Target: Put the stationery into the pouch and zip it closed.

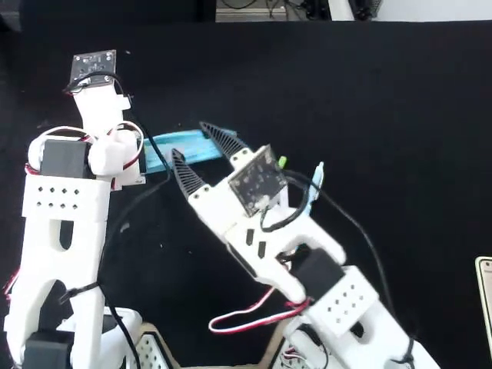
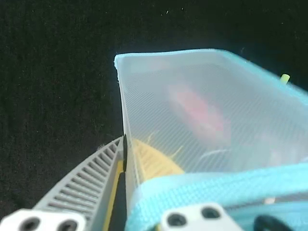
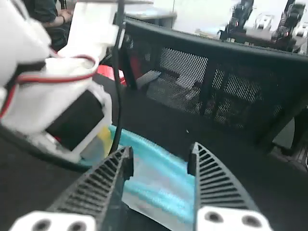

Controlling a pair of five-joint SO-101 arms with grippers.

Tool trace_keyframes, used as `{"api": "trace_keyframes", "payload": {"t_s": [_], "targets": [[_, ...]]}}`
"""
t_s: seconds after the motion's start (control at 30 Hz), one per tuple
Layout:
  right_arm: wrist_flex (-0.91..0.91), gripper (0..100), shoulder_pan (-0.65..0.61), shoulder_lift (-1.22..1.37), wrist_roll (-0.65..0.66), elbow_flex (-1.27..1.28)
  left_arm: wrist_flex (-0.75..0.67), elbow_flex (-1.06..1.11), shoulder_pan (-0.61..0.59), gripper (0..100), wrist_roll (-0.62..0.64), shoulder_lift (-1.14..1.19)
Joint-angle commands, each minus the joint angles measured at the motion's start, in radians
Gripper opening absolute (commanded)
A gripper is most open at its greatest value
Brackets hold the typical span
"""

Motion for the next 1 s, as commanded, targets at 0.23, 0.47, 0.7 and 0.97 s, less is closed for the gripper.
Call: {"api": "trace_keyframes", "payload": {"t_s": [0.23, 0.47, 0.7, 0.97], "targets": [[0.419, 19.4, 0.224, 0.002, -0.005, -0.456, 0.0, 0.045, 0.002, 3, 0.009, 0.003], [0.526, 19.4, 0.549, 0.048, -0.072, -0.358, 0.0, 0.045, 0.007, 3, 0.009, 0.003], [0.511, 19.4, 0.652, 0.285, -0.104, -0.211, 0.0, 0.045, 0.004, 3, 0.009, 0.003], [0.512, 19.4, 0.681, 0.73, -0.178, -0.337, 0.0, 0.045, 0.002, 3, 0.009, 0.003]]}}
